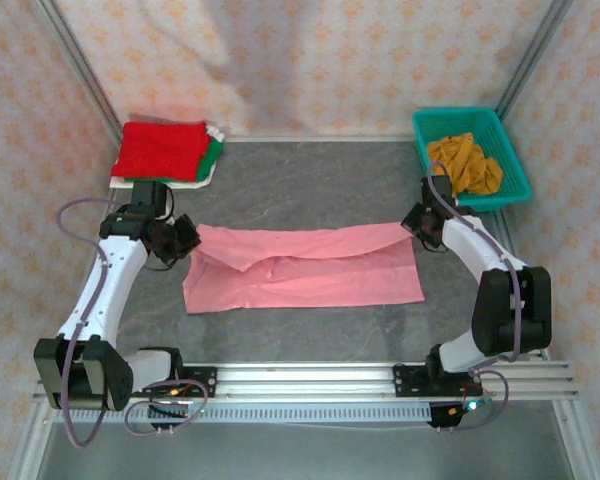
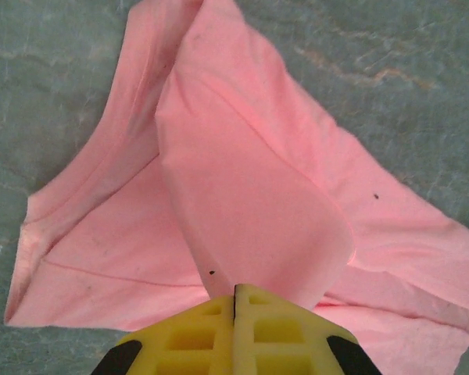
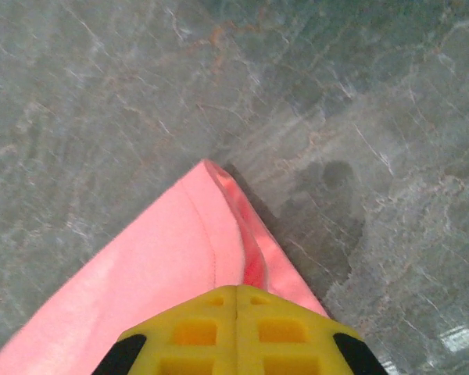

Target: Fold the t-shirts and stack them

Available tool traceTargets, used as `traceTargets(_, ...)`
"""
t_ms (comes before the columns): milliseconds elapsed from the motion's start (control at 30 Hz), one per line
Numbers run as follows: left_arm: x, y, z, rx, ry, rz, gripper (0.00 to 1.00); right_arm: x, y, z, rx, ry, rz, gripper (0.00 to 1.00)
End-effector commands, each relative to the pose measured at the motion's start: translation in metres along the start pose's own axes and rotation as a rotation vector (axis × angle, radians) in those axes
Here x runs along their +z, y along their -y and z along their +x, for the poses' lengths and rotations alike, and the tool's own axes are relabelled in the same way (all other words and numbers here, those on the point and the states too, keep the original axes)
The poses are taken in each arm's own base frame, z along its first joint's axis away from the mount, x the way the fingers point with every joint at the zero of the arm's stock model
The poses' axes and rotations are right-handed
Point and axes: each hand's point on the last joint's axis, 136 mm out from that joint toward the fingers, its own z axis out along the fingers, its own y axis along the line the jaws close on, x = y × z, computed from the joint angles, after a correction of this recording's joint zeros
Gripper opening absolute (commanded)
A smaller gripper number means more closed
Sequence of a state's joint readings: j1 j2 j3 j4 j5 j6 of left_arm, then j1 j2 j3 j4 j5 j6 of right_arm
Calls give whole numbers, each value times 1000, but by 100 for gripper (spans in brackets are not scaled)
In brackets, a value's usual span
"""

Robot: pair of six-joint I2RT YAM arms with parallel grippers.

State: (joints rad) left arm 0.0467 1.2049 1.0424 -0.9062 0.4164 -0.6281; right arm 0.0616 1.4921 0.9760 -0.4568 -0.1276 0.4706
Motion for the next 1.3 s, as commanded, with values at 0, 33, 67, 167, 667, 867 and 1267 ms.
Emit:
traceTargets(0,6,-18,21,-20,-65,-36,0,7,22,13,-16,-28,76,2)
traceTargets(33,10,-21,26,-32,-80,-37,0,12,27,17,-17,-34,98,9)
traceTargets(67,16,-23,31,-42,-97,-25,0,16,32,18,-16,-37,121,20)
traceTargets(167,29,-35,39,-56,-108,-46,8,23,37,22,-24,-47,144,34)
traceTargets(667,11,19,36,497,161,-64,31,-23,-79,34,-304,32,-256,43)
traceTargets(867,51,38,64,749,87,-222,41,-16,-99,51,-356,21,-323,43)
traceTargets(1267,119,32,79,768,9,-281,32,-2,-90,64,-355,47,-293,45)
